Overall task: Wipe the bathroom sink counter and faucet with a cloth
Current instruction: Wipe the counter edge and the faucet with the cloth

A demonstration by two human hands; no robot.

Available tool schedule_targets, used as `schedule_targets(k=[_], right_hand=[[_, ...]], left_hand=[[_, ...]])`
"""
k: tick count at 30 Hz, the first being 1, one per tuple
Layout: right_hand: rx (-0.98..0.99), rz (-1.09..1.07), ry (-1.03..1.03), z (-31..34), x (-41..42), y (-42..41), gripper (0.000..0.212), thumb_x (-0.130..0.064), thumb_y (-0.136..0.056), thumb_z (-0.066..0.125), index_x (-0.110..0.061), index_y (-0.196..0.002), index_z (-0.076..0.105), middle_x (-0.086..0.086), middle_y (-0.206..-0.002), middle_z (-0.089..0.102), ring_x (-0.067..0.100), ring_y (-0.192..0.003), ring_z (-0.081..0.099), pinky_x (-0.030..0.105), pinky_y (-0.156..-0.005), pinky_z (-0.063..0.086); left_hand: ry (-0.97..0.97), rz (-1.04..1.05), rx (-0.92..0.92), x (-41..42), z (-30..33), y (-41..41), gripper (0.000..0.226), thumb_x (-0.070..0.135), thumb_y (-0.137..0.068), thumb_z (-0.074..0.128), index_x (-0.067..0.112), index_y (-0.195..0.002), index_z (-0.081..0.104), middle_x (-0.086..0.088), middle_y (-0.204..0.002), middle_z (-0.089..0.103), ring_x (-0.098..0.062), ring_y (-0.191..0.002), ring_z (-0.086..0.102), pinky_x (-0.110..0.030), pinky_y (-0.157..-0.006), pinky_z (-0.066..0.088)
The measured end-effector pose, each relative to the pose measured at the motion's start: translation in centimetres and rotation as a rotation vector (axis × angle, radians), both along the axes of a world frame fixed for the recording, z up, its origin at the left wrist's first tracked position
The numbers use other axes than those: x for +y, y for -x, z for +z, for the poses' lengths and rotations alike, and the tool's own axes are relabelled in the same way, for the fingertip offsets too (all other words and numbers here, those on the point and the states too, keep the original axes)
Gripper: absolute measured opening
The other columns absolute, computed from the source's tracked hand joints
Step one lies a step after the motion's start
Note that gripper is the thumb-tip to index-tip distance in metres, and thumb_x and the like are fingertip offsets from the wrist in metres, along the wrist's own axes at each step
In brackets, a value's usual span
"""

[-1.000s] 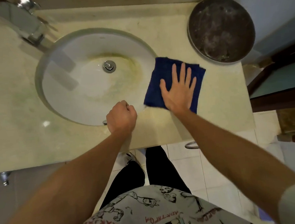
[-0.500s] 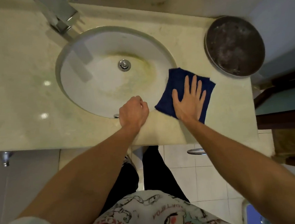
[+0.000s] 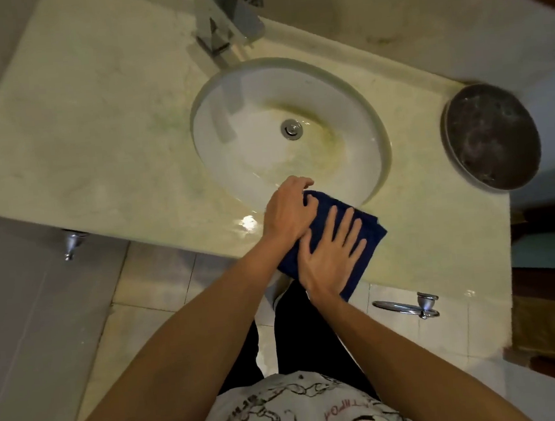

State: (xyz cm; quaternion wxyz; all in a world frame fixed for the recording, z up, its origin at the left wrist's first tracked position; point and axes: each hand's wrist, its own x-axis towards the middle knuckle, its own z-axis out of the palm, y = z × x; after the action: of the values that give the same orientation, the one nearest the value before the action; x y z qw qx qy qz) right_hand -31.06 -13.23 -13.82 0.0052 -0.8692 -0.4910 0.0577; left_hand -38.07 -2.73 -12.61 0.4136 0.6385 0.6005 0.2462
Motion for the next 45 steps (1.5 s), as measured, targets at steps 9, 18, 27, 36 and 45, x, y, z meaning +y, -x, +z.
schedule_targets(k=[9, 18, 27, 36, 45], right_hand=[[0.06, 0.43, 0.054, 0.2, 4.1, 14.0, 0.08, -0.055, -0.098, 0.032, -0.019, -0.165, 0.006, 0.01, -0.172, 0.001, 0.03, -0.158, 0.001, 0.057, -0.125, 0.007], [-0.011, 0.782, 0.084, 0.3, 14.2, 19.6, 0.077, -0.053, -0.101, 0.025, -0.019, -0.164, -0.004, 0.008, -0.172, -0.007, 0.028, -0.158, -0.008, 0.05, -0.127, 0.001], [0.032, 0.901, 0.05, -0.1, 24.8, 22.6, 0.067, -0.049, -0.107, 0.023, -0.024, -0.165, 0.003, 0.007, -0.172, 0.001, 0.028, -0.158, 0.0, 0.05, -0.127, 0.002], [0.066, 0.974, 0.029, -0.1, 16.8, 17.5, 0.085, -0.052, -0.096, 0.043, -0.014, -0.164, 0.009, 0.012, -0.171, 0.009, 0.03, -0.158, 0.004, 0.051, -0.127, 0.011], [0.198, 0.9, 0.02, 0.7, 6.3, 7.5, 0.068, -0.053, -0.106, 0.03, -0.022, -0.164, 0.013, 0.006, -0.172, 0.009, 0.025, -0.159, 0.006, 0.046, -0.127, 0.013]], left_hand=[[-0.227, 0.473, 0.1, 4.7, 0.3, 13.7, 0.035, 0.018, -0.094, 0.047, 0.02, -0.121, 0.068, 0.004, -0.122, 0.066, -0.012, -0.109, 0.059, -0.031, -0.088, 0.053], [-0.298, 0.716, 0.063, 7.6, 1.0, 18.7, 0.044, 0.026, -0.095, 0.038, 0.014, -0.125, 0.069, 0.001, -0.13, 0.067, -0.015, -0.122, 0.055, -0.031, -0.107, 0.043], [-0.186, 0.773, 0.088, 6.1, -0.9, 20.7, 0.048, 0.024, -0.101, 0.043, 0.009, -0.147, 0.053, -0.005, -0.154, 0.049, -0.018, -0.143, 0.04, -0.036, -0.121, 0.032], [-0.195, 0.596, 0.295, 5.4, -0.6, 19.7, 0.052, 0.035, -0.103, 0.033, 0.014, -0.146, 0.053, -0.005, -0.15, 0.051, -0.022, -0.139, 0.042, -0.041, -0.118, 0.034], [-0.293, 0.315, 0.563, 3.5, -1.7, 18.6, 0.04, 0.034, -0.101, 0.039, 0.015, -0.129, 0.06, -0.008, -0.134, 0.054, -0.027, -0.121, 0.05, -0.043, -0.105, 0.038]])
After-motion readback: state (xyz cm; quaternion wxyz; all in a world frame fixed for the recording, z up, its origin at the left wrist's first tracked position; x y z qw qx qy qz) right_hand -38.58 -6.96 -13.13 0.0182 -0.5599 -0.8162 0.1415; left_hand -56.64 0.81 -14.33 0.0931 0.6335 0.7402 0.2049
